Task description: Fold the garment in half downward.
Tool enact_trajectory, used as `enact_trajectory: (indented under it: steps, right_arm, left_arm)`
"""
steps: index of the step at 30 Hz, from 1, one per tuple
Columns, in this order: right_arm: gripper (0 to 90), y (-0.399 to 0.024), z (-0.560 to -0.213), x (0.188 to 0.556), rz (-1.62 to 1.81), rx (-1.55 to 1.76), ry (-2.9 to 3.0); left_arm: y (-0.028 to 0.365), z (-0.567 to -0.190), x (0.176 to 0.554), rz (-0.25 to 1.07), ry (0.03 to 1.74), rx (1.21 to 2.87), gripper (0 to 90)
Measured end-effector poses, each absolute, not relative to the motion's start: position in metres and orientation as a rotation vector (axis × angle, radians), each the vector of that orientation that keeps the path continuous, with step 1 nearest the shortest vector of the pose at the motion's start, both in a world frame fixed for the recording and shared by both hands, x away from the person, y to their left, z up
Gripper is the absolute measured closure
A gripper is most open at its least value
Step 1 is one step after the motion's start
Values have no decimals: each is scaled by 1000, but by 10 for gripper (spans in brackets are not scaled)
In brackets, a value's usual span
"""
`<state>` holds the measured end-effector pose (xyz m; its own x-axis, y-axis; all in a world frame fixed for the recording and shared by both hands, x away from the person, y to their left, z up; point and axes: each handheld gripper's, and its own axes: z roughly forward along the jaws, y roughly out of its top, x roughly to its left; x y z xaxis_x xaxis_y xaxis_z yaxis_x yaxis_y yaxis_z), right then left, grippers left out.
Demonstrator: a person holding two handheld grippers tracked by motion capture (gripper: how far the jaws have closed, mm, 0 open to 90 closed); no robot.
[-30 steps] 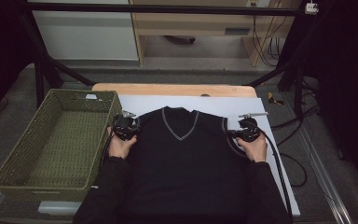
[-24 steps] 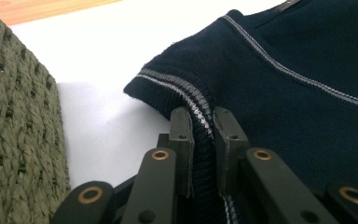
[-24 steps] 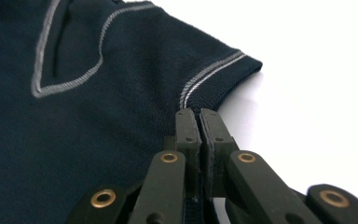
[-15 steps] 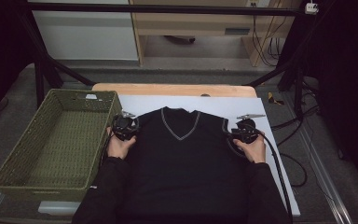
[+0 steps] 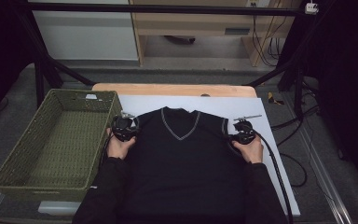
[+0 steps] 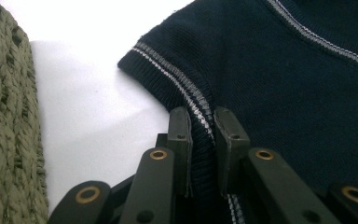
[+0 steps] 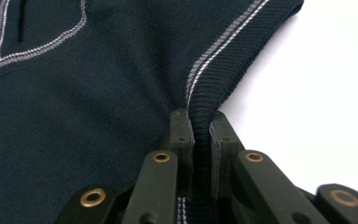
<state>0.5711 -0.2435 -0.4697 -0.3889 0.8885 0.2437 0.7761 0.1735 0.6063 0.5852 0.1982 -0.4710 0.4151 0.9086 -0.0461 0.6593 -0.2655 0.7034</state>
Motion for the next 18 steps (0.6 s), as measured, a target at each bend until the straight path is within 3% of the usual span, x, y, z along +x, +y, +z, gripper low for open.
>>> enact_trajectory:
  steps: [18]
  right_arm:
    - [842, -262, -419, 544, 1218, 1517, 2223]
  left_arm:
    - [190, -412, 545, 549, 1186, 1901, 795]
